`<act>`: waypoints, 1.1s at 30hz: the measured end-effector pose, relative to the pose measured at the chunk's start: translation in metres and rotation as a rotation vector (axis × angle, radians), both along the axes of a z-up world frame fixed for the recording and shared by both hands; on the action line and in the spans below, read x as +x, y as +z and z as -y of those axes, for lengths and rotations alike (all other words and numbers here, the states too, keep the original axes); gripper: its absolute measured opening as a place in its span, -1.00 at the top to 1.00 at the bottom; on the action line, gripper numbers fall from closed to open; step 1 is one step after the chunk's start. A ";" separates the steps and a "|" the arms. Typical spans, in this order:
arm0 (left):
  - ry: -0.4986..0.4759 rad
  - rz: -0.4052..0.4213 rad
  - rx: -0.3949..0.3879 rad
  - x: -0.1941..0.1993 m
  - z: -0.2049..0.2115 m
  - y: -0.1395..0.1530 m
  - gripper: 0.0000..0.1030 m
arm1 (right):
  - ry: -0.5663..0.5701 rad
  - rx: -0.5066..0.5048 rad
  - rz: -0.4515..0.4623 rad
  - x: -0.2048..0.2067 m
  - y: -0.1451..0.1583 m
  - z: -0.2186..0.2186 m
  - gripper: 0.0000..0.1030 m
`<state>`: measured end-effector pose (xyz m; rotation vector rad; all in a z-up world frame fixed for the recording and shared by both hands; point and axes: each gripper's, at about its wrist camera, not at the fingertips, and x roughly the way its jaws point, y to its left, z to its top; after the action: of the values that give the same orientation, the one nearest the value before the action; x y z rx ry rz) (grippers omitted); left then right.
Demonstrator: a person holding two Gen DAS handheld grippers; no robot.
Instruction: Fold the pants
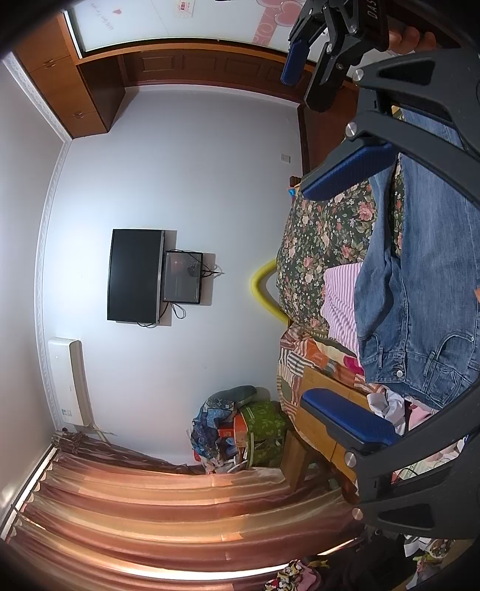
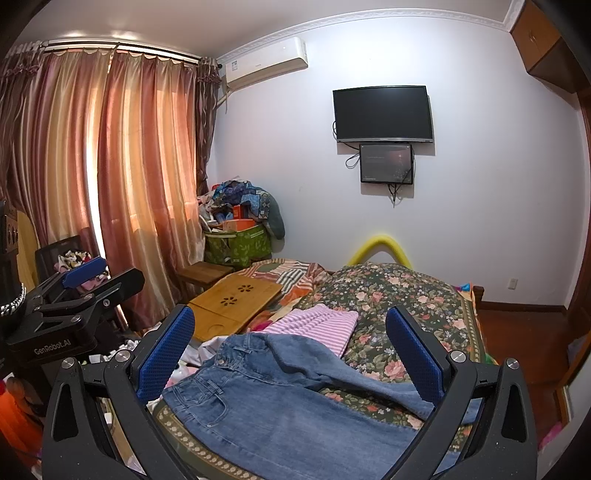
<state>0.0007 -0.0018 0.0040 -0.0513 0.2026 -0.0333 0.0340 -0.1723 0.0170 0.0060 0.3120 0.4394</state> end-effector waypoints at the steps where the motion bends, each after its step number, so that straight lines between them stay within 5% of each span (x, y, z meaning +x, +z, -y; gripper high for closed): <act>1: -0.001 -0.002 0.000 0.001 0.000 0.000 -1.00 | 0.000 -0.001 -0.001 0.000 0.000 0.000 -1.00; 25: -0.002 -0.009 -0.006 0.004 -0.003 -0.002 -1.00 | -0.004 -0.005 -0.007 0.001 0.000 -0.001 -1.00; 33: 0.011 -0.092 -0.035 0.037 -0.012 -0.021 -1.00 | -0.028 -0.048 -0.055 0.025 -0.021 -0.002 -1.00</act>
<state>0.0376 0.0104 -0.0168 -0.0888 0.2936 -0.0231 0.0593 -0.1701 -0.0036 -0.0248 0.3757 0.4046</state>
